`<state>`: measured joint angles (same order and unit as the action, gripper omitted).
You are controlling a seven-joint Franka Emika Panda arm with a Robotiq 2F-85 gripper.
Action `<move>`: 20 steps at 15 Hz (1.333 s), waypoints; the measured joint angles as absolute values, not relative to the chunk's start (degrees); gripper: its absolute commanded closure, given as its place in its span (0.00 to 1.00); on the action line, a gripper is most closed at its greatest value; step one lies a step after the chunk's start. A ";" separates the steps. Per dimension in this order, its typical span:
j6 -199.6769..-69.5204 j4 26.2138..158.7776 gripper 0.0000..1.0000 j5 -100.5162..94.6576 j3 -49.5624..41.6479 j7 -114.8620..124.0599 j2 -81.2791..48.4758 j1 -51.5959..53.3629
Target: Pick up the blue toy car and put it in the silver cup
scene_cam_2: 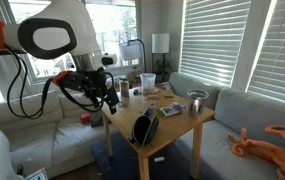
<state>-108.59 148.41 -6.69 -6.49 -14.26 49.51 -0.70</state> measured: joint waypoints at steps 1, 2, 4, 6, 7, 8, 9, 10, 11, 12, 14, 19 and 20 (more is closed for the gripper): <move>-108.59 148.41 0.00 -6.69 -6.49 -14.26 49.51 -0.70; -108.59 148.41 0.00 -6.69 -6.48 -14.26 49.51 -0.70; -108.59 148.41 0.00 -6.69 -6.49 -14.26 49.51 -0.69; -111.76 148.15 0.00 -7.21 -6.15 -14.22 49.36 -0.60; -115.07 147.37 0.00 -7.63 -5.53 -14.21 48.87 -0.33; -118.21 145.85 0.00 -8.41 -4.89 -14.37 47.88 0.08; -121.05 143.72 0.00 -9.02 -4.52 -15.10 46.24 0.61; -123.33 141.34 0.00 -9.16 -4.66 -16.51 43.99 1.31; -124.89 138.71 0.00 -9.13 -5.14 -18.00 41.11 2.12; -126.12 136.16 0.00 -8.81 -5.94 -19.42 37.92 2.98; -127.84 131.43 0.00 -5.91 -8.68 -23.47 30.87 5.16; -124.87 122.41 0.00 5.19 -14.85 -35.94 14.74 7.24; -123.66 121.46 0.00 5.37 -14.93 -37.08 12.34 6.49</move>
